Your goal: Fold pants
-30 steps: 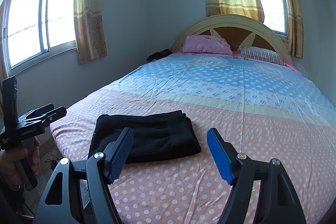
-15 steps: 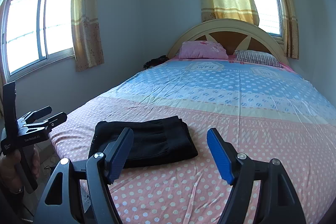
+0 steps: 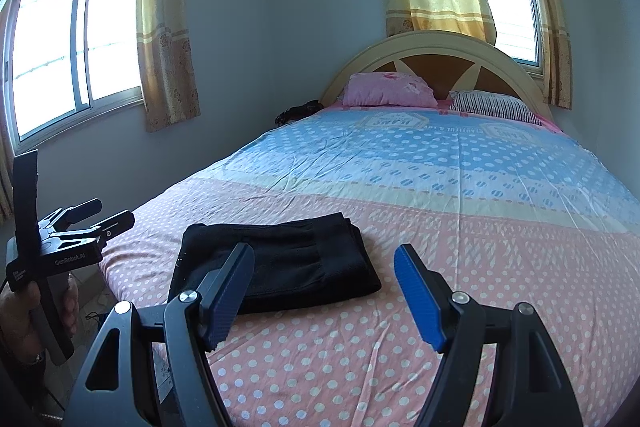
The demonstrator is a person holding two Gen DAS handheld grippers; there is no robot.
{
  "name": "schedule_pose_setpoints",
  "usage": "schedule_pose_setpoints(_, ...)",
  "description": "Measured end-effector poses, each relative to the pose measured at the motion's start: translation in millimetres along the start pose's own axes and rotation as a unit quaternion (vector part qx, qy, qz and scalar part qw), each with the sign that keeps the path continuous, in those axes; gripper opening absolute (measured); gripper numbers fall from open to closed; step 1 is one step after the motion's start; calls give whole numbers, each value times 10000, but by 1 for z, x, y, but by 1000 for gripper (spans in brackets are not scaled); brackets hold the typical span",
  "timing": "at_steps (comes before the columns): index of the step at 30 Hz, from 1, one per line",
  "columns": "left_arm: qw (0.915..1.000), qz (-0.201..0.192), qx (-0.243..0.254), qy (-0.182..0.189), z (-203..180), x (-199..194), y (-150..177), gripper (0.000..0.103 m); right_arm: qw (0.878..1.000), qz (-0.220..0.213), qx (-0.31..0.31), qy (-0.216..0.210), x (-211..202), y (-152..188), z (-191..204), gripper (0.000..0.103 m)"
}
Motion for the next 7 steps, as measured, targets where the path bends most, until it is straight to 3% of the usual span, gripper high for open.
schedule_pose_setpoints(7,10000,15,-17,0,1,3,4,103,10000,26,-14,-7,1,2,2,73)
Point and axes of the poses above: each gripper's, at about its wrist camera, not at the fingertips, and x roughly the way its jaws point, z to its left, y to its underside, the point moved 3 cm from there along x, roughly the way its jaws point, and after that the axes turned 6 degrees about z, right-handed, at the moved point
